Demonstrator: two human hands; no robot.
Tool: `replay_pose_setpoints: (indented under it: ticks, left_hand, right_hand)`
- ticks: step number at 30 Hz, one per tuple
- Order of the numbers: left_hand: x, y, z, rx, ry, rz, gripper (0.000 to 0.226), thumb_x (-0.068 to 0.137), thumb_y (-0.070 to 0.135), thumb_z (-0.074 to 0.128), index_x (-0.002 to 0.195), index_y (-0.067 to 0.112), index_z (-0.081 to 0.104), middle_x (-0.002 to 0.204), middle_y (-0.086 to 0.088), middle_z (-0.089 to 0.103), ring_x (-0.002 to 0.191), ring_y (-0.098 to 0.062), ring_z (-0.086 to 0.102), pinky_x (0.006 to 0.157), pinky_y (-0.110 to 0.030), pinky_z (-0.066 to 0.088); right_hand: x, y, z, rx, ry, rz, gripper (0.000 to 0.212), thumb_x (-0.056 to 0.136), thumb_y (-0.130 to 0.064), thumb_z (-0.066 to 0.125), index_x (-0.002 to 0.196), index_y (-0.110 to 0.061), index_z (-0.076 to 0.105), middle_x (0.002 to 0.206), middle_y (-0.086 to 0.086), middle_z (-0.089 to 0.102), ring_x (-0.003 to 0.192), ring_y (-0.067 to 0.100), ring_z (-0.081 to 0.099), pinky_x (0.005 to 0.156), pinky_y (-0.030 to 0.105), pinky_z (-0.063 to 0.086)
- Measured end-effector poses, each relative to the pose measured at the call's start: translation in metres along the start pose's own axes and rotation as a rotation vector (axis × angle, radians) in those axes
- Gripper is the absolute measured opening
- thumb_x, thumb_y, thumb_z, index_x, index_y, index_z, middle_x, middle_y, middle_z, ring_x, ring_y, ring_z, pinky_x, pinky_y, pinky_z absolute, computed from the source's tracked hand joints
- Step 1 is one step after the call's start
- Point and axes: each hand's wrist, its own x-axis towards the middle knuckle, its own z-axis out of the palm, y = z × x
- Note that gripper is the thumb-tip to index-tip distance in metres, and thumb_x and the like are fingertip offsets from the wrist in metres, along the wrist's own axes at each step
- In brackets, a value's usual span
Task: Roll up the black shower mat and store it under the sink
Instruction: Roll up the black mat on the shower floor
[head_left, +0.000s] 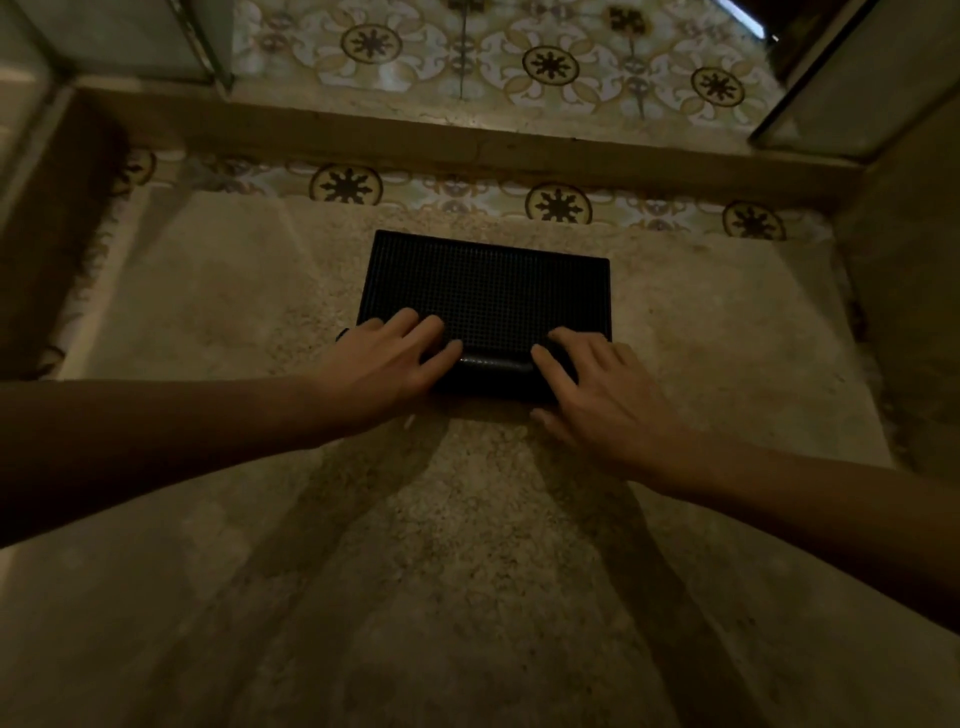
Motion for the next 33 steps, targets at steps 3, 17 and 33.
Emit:
replay_pose_setpoints:
  ticks: [3, 17, 33]
  left_hand:
    - [0.005, -0.004, 0.003, 0.006, -0.038, -0.035, 0.076, 0.077, 0.007, 0.072, 0.145, 0.004, 0.037, 0.122, -0.021, 0.050, 0.098, -0.035, 0.051, 0.057, -0.038, 0.043]
    - [0.013, 0.000, 0.020, 0.012, -0.030, -0.094, 0.067, 0.085, 0.028, 0.061, 0.141, 0.003, 0.034, 0.139, -0.025, 0.043, 0.121, -0.043, 0.046, 0.092, -0.053, 0.048]
    - [0.066, -0.029, 0.013, -0.158, -0.018, -0.225, 0.045, 0.087, 0.015, 0.061, 0.129, 0.005, 0.046, 0.126, -0.019, 0.045, 0.094, -0.033, 0.053, 0.083, -0.037, 0.036]
  right_hand:
    - [0.009, 0.002, -0.005, -0.064, -0.022, 0.020, 0.069, 0.093, -0.036, 0.063, 0.147, -0.002, 0.036, 0.132, 0.024, 0.049, 0.111, 0.040, 0.048, 0.084, 0.047, 0.046]
    - [0.027, 0.015, -0.002, 0.113, 0.033, 0.068, 0.062, 0.094, -0.022, 0.058, 0.149, -0.008, 0.033, 0.143, 0.026, 0.038, 0.119, 0.040, 0.044, 0.086, 0.048, 0.048]
    - [0.058, 0.029, -0.003, 0.067, 0.020, 0.064, 0.050, 0.094, -0.025, 0.051, 0.138, -0.004, 0.040, 0.135, 0.019, 0.052, 0.111, 0.037, 0.050, 0.082, 0.047, 0.051]
